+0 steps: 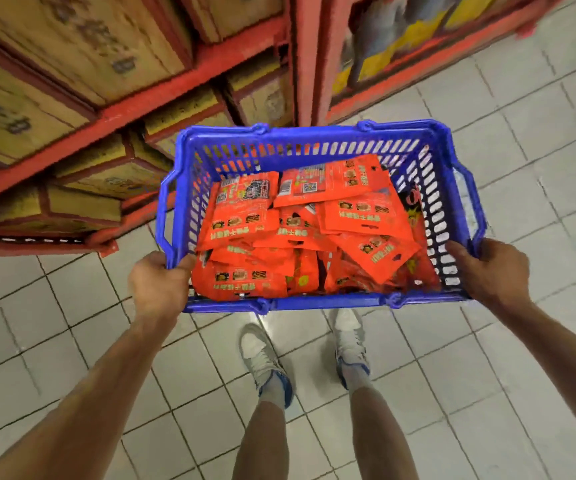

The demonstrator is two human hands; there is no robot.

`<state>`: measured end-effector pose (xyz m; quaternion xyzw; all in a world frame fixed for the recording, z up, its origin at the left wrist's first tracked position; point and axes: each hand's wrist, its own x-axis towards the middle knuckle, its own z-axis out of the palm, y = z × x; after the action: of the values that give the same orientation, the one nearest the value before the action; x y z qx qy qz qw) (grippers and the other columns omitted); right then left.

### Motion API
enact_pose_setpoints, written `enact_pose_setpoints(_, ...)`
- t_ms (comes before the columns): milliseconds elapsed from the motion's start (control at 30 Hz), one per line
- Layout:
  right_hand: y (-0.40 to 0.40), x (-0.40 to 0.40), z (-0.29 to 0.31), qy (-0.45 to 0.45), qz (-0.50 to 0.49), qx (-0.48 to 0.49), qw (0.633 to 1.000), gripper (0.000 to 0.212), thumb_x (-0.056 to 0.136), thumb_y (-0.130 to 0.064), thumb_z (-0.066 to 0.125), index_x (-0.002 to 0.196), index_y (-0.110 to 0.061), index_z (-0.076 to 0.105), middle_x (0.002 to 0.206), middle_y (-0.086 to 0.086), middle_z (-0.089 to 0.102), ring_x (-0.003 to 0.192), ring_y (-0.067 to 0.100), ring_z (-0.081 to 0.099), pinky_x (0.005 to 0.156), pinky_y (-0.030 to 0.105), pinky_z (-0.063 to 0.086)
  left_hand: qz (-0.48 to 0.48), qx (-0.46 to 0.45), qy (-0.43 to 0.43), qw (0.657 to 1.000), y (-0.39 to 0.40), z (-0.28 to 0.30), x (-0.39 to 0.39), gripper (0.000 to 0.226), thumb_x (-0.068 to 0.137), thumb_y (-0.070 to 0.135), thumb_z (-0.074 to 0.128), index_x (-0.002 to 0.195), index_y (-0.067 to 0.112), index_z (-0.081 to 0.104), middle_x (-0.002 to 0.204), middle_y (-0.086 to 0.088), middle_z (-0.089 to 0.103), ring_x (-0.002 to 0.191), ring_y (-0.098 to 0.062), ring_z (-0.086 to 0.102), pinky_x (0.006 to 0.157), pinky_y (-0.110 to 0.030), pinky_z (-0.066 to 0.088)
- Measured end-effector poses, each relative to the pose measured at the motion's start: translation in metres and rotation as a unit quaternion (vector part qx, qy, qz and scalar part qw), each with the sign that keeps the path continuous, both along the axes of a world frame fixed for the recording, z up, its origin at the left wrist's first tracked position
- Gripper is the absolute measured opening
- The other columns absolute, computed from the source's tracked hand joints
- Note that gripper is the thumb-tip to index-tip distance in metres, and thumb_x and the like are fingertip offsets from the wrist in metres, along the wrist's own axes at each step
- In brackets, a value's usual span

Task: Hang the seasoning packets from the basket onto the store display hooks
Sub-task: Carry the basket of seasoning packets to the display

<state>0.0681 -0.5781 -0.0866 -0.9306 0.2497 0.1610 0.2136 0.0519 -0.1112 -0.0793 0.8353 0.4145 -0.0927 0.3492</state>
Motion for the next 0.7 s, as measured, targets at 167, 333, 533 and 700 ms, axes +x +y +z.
enact_pose_setpoints(167, -0.076, -0.031, 0.111, -0.057, -0.104, -0.011, 0.993, 0.051, 0.082, -0.055, 0.053, 0.068, -0.006, 0.059, 0.06, 0.015, 0.059, 0.063, 0.035, 0.053, 0.062, 0.037, 0.034, -0.094, 0.004, -0.066, 0.993, -0.084, 0.107, 0.055, 0.027, 0.074, 0.034, 0.074, 0.06, 0.017, 0.059, 0.047, 0.013, 0.058, 0.042, -0.004, 0.052, 0.048, -0.027, 0.037)
enact_pose_setpoints(333, -0.156, -0.06, 0.232, -0.11, -0.228, -0.013, 0.967, 0.057, 0.076, -0.058, 0.052, 0.073, -0.002, 0.065, 0.063, 0.014, 0.058, 0.065, 0.035, 0.056, 0.065, 0.039, 0.04, -0.166, -0.051, -0.094, 0.98, -0.181, 0.229, 0.118, 0.028, 0.073, 0.033, 0.076, 0.072, 0.006, 0.067, 0.07, -0.021, 0.069, 0.064, -0.039, 0.069, 0.063, -0.054, 0.06)
enact_pose_setpoints(533, -0.256, -0.075, 0.368, -0.166, -0.315, -0.05, 0.933, 0.056, 0.072, -0.06, 0.053, 0.07, -0.005, 0.064, 0.064, 0.02, 0.06, 0.066, 0.039, 0.057, 0.067, 0.042, 0.045, -0.244, -0.074, -0.184, 0.949, -0.313, 0.371, 0.169, 0.026, 0.076, 0.026, 0.081, 0.063, 0.012, 0.062, 0.052, 0.001, 0.064, 0.043, -0.006, 0.057, 0.042, -0.011, 0.043)
enact_pose_setpoints(700, -0.322, -0.076, 0.451, -0.196, -0.357, -0.078, 0.91, 0.053, 0.071, -0.058, 0.054, 0.069, -0.006, 0.065, 0.051, 0.007, 0.048, 0.061, 0.036, 0.051, 0.062, 0.039, 0.038, -0.296, -0.118, -0.198, 0.927, -0.407, 0.45, 0.21, 0.019, 0.081, 0.012, 0.08, 0.072, 0.006, 0.065, 0.06, -0.01, 0.068, 0.043, -0.01, 0.058, 0.042, -0.029, 0.055)
